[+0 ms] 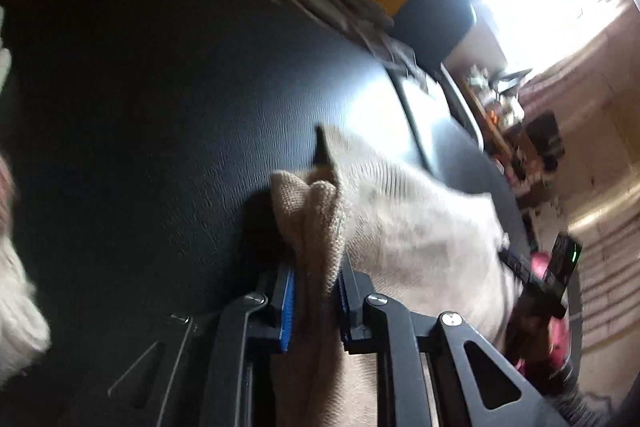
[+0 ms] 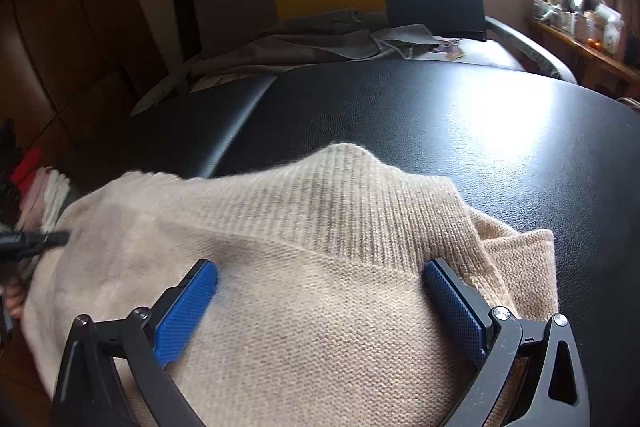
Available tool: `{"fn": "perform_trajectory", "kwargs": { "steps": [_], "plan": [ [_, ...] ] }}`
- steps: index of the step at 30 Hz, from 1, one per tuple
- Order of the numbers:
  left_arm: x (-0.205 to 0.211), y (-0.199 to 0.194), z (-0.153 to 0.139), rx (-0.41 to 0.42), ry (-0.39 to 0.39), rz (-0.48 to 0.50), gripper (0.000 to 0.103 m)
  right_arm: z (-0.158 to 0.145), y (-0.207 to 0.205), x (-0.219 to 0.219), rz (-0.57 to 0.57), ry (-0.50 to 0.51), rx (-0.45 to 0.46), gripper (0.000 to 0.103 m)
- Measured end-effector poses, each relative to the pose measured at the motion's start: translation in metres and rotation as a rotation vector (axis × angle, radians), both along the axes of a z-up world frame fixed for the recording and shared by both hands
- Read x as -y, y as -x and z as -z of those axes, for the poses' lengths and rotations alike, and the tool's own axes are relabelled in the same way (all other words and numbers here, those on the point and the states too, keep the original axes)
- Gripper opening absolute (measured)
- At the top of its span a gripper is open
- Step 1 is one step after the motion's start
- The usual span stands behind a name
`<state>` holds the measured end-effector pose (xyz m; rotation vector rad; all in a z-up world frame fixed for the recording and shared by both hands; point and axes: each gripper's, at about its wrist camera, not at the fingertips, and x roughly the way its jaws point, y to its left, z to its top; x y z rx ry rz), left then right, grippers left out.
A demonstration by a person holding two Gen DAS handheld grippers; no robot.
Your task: Fold clothes
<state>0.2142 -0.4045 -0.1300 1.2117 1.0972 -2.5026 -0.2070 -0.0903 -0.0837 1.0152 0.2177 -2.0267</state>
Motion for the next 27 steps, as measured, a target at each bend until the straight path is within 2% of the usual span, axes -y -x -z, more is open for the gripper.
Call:
{"fn": "perform_trajectory", "kwargs": {
  "steps": [4, 7, 10, 12, 16, 21, 27],
  "plan": [
    [0.012, 0.003, -0.024, -0.005, 0.031, -0.013, 0.016, -0.02, -0.019, -0.014, -0.236, -0.018, 0.024, 0.103],
    [0.02, 0.005, -0.043, -0.009, 0.054, -0.023, 0.016, -0.028, -0.037, -0.025, -0.412, -0.068, 0.032, 0.103],
    [0.028, 0.006, -0.06, -0.012, 0.072, -0.028, 0.016, -0.028, -0.047, -0.026, -0.533, -0.123, 0.039, 0.103],
    [0.028, 0.004, -0.069, -0.013, 0.065, -0.021, 0.016, -0.025, -0.048, -0.023, -0.576, -0.15, 0.061, 0.103],
    [0.02, 0.0, -0.084, -0.036, 0.015, 0.005, 0.016, -0.006, -0.046, -0.018, -0.628, -0.246, 0.035, 0.103],
    [-0.013, 0.005, -0.099, -0.133, -0.126, 0.062, 0.016, 0.018, -0.045, -0.012, -0.681, -0.358, -0.001, 0.103],
    [-0.06, 0.017, -0.119, -0.253, -0.274, 0.089, 0.016, 0.022, -0.041, -0.024, -0.641, -0.279, -0.017, 0.103]
  ]
}}
